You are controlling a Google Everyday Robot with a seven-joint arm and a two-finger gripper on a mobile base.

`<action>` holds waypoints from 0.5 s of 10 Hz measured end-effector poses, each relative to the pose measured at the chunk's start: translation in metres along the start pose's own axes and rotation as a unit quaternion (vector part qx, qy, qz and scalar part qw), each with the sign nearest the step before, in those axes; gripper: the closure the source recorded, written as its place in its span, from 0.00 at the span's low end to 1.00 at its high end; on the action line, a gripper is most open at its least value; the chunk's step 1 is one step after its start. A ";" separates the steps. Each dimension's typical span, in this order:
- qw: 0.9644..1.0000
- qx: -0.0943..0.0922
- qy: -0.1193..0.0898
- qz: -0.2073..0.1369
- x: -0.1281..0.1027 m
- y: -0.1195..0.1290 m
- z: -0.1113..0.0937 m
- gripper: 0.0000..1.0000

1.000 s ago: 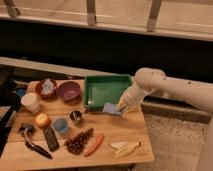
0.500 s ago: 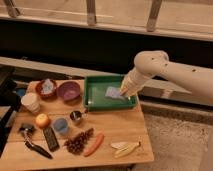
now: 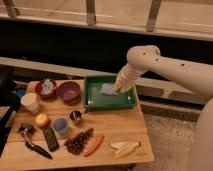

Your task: Place sponge in paper cup

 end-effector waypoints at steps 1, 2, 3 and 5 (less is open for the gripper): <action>1.000 0.004 0.000 0.001 0.000 -0.005 0.000 1.00; 1.000 0.015 -0.018 -0.013 -0.007 -0.009 -0.006 1.00; 0.999 0.014 -0.030 -0.033 -0.012 -0.004 -0.010 1.00; 0.996 0.011 -0.050 -0.079 -0.025 0.014 -0.019 1.00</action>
